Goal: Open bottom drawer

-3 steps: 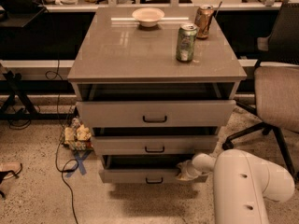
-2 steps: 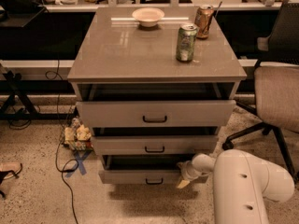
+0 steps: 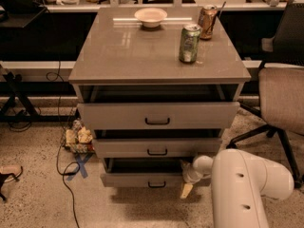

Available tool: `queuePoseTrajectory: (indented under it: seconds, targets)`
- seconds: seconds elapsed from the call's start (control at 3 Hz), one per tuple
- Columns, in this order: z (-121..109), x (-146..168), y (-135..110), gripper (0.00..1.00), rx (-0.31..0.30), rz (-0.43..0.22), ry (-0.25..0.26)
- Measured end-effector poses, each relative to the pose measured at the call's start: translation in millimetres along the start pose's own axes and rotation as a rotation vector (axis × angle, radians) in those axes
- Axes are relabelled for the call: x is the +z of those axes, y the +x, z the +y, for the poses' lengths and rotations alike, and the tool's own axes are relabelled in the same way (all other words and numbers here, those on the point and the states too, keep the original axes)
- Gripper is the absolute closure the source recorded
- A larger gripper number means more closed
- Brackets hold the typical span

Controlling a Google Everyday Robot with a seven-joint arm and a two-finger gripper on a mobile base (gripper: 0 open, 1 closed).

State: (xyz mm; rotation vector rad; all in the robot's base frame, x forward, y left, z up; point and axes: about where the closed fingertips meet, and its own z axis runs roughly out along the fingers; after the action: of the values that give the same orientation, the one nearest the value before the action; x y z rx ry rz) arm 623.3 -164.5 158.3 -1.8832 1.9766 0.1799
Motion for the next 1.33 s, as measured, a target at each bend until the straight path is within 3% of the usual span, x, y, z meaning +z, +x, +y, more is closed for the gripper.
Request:
queuePoseTrajectory:
  seconds: [0.33,0.67,1.0,1.33]
  targets:
    - [9.8,-1.8,3.2,0.0,0.02,0.03,-0.049]
    - [38.2,-8.5,15.6,0.04,0.093,0.055,-0.09]
    - [55.9,-11.4,22.8,0.27,0.133,0.062,-0.107]
    - [54.9,-16.8,20.6,0.5,0.133,0.062,-0.107]
